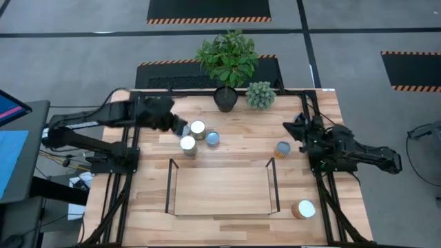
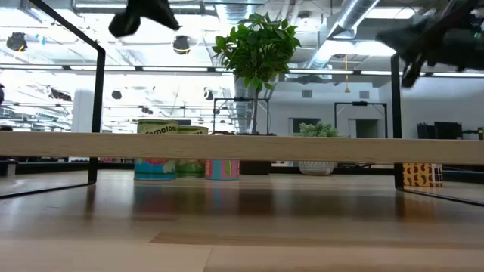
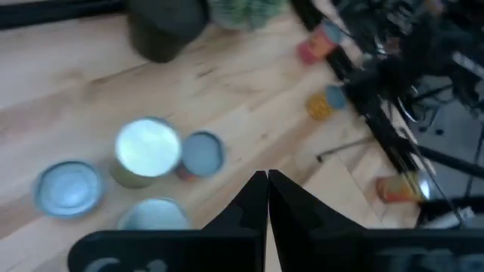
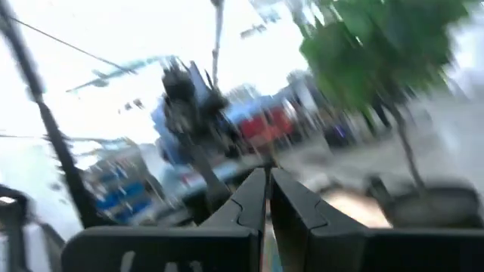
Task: Pick and place cans onto a shelf
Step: Put the blue corn can on the shelf
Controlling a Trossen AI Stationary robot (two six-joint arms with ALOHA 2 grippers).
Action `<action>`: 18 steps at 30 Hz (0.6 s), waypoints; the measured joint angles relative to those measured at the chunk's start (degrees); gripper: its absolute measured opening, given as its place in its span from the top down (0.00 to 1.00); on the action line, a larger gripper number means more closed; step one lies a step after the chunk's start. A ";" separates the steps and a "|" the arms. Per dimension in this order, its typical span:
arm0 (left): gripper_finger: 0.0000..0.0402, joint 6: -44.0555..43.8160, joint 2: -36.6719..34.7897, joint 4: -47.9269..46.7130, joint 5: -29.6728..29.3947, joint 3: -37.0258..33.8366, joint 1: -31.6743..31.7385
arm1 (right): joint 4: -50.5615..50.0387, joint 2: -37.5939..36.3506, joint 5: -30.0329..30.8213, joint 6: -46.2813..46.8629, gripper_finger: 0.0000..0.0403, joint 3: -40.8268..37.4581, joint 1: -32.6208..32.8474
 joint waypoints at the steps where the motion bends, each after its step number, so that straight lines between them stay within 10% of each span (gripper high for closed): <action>1: 1.00 -0.37 -0.11 -0.16 -2.25 0.00 -2.86 | 2.72 0.00 -0.75 -0.87 0.88 0.00 0.00; 10: 1.00 2.86 0.46 -0.18 -18.73 0.00 -22.81 | 12.30 3.87 -3.36 -13.25 0.88 9.75 0.00; 18: 1.00 8.50 0.42 -0.26 -25.86 0.00 -31.44 | 1.42 31.06 -11.71 -21.54 0.88 31.18 0.00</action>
